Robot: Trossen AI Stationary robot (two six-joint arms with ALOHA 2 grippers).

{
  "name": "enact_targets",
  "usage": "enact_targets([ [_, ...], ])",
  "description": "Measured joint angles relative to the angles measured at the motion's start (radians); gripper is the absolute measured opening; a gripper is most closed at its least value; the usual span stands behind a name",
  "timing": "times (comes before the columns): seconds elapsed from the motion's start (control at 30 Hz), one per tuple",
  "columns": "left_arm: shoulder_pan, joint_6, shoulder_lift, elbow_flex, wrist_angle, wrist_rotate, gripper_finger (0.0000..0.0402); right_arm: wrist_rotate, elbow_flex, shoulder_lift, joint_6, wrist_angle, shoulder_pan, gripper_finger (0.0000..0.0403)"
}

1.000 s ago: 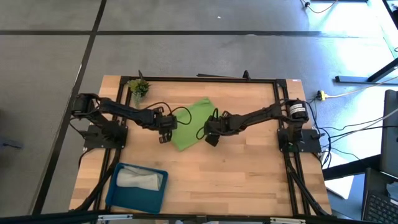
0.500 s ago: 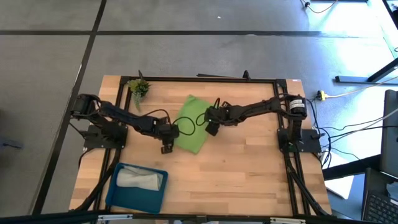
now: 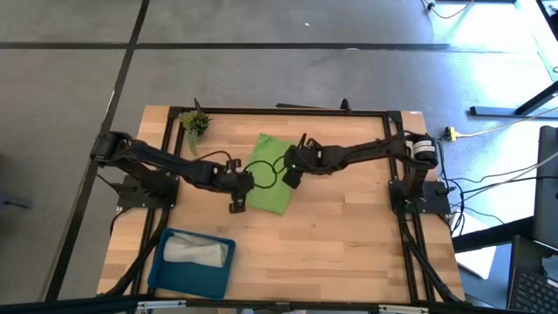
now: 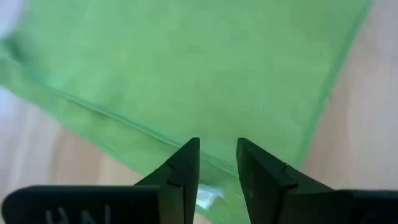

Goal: Fold microfiber towels
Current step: Fold the green microfiber cloth

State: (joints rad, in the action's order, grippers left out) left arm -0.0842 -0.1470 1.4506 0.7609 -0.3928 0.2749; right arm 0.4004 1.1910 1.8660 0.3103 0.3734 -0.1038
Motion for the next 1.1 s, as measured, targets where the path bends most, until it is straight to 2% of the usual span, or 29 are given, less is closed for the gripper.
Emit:
enact_targets([
  [0.27, 0.016, -0.028, -0.030, -0.029, -0.045, 0.021, 0.0096, -0.082, -0.001, 0.001, 0.076, -0.013, 0.125, 0.0222],
  [0.5, 0.015, -0.068, 0.004, -0.104, 0.006, 0.018, 0.0096, -0.082, -0.002, 0.030, 0.104, -0.050, 0.191, 0.0222],
  [0.77, 0.012, -0.091, 0.017, -0.166, 0.076, -0.014, 0.0096, -0.119, -0.002, 0.117, 0.101, -0.094, 0.191, 0.0222],
  [1.1, -0.047, -0.117, 0.019, -0.171, 0.105, -0.088, 0.0096, -0.115, -0.002, 0.122, 0.051, -0.066, 0.139, 0.0222],
])
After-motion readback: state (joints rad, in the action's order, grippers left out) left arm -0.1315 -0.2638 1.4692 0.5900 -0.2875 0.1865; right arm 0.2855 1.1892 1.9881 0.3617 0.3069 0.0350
